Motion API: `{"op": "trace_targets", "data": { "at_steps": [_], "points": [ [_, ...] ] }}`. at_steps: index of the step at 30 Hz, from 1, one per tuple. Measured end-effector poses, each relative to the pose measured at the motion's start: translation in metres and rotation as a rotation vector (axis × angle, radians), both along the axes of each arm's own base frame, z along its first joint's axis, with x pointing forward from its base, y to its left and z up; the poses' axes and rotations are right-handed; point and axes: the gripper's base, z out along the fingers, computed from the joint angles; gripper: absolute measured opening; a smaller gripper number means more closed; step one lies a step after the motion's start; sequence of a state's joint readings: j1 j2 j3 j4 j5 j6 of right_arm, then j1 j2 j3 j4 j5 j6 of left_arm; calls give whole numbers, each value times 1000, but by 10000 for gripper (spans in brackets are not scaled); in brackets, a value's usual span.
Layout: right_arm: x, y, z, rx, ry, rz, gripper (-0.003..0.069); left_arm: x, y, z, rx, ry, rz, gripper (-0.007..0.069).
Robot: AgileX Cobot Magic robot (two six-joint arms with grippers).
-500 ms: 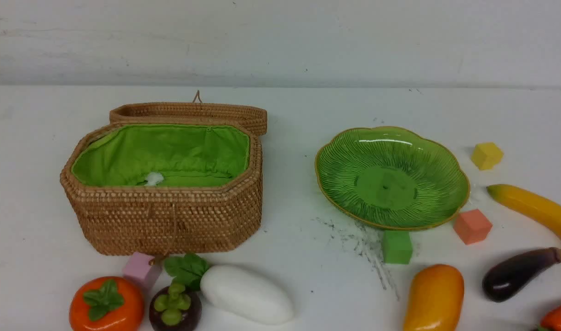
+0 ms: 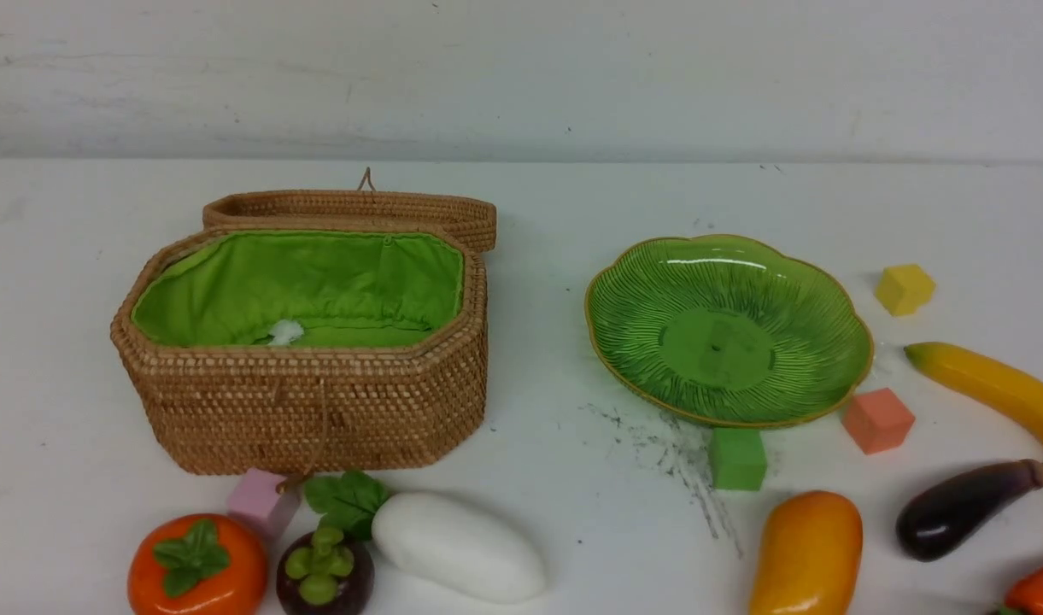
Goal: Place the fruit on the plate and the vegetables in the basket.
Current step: Grab a tomato with your left arm and place it on the plate on the right.
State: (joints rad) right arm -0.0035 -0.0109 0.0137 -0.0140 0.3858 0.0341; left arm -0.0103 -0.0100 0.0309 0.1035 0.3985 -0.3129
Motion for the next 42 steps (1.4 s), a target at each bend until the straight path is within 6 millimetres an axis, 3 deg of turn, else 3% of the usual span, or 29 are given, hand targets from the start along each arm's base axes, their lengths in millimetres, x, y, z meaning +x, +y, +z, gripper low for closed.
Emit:
{"op": "trace_targets", "data": {
  "at_steps": [37,42],
  "points": [
    [0,0,0,1,0,0,243,0,0,0,5,-1,0,239],
    [0,0,0,1,0,0,243,2,-1,7,6,-79,-8,239]
  ]
}}
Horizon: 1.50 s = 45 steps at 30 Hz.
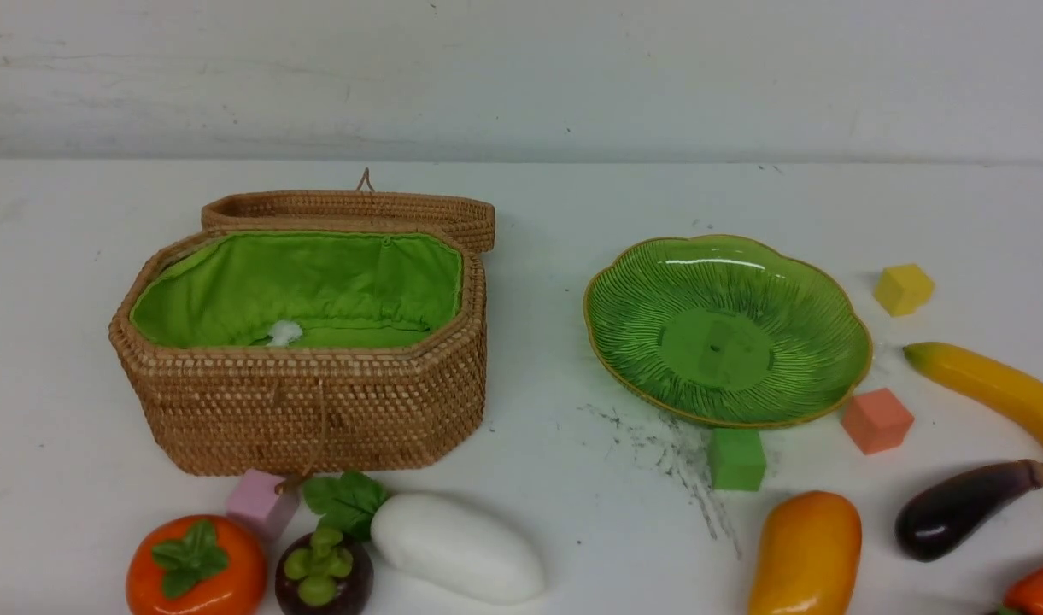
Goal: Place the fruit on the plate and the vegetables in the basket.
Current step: Grab a tomato with your left arm and place it on the plate on the right.
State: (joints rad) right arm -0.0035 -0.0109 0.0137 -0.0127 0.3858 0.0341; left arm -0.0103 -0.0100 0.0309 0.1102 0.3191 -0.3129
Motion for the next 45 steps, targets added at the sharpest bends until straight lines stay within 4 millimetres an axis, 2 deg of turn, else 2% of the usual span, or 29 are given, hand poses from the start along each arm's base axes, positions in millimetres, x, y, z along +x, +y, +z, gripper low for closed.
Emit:
{"op": "trace_targets", "data": {
  "at_steps": [8,12,16,20,22,23,24,26,27,28,30,35,45],
  "points": [
    [0,0,0,-1,0,0,243,1,-4,40,-53,-443,-41,239],
    [0,0,0,-1,0,0,243,-1,-3,50,-127,-548,-38,239],
    [0,0,0,-1,0,0,243,-6,-2,71,-199,-563,-34,239],
    [0,0,0,-1,0,0,243,-17,-3,110,-209,-579,-41,239],
    [0,0,0,-1,0,0,243,-18,-3,133,-215,-538,-42,239],
    [0,0,0,-1,0,0,243,-18,-3,134,-216,-523,-41,239],
    [0,0,0,-1,0,0,243,-16,-4,150,-225,-471,-41,239],
    [0,0,0,-1,0,0,243,-14,-4,157,-229,-422,-40,239],
    [0,0,0,-1,0,0,243,-7,-5,163,-235,-332,-36,239],
    [0,0,0,-1,0,0,243,-6,-5,166,-238,-301,-36,239],
    [0,0,0,-1,0,0,243,8,-7,166,-246,-128,-29,239],
    [0,0,0,-1,0,0,243,32,-6,148,-213,122,0,239],
    [0,0,0,-1,0,0,243,61,-5,128,-182,332,26,239]
  ]
}}
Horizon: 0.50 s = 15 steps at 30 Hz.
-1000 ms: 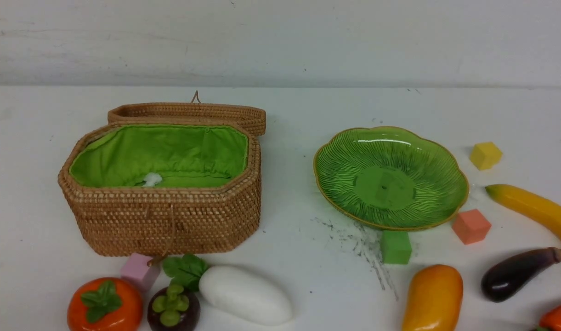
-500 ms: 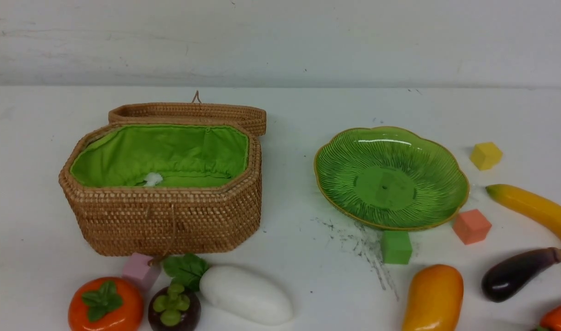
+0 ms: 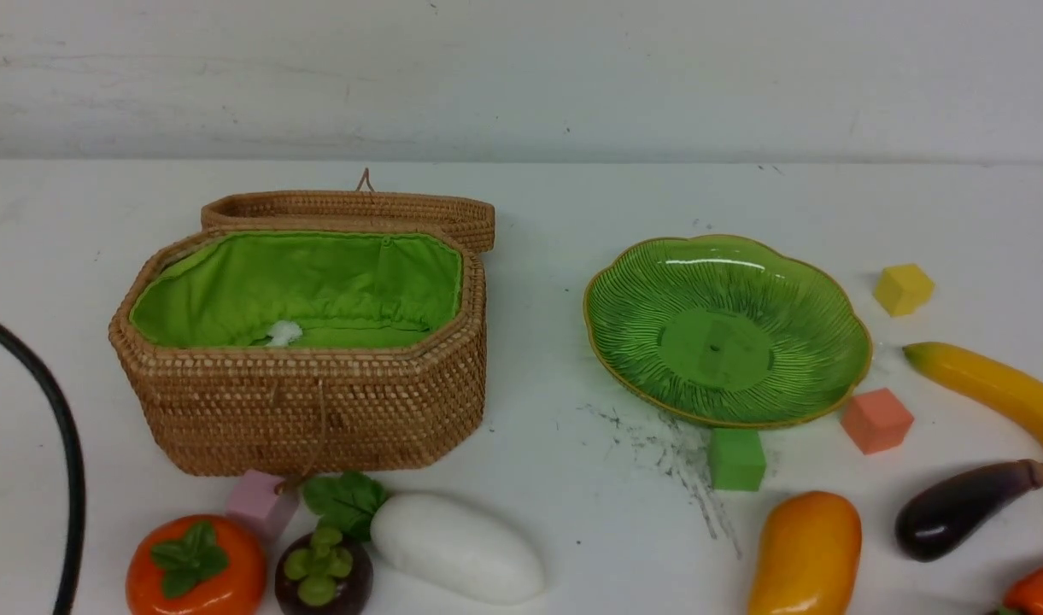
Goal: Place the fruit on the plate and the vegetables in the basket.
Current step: Grab a tomato with your left arm and place it on the plate on the right.
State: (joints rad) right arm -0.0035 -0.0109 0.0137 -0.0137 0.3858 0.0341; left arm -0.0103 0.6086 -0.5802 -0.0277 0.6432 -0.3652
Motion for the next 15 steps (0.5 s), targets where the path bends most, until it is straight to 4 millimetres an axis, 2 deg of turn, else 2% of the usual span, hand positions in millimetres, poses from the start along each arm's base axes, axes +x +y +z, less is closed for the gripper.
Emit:
{"op": "trace_targets", "data": {
  "at_steps": [9,13,15],
  "points": [
    [0,0,0,0,0,0,243,20,-17,-27,-32,289,-112,239],
    [0,0,0,0,0,0,243,28,-21,-33,-29,418,-131,239],
    [0,0,0,0,0,0,243,39,-23,-32,-25,499,-134,239]
  ]
}}
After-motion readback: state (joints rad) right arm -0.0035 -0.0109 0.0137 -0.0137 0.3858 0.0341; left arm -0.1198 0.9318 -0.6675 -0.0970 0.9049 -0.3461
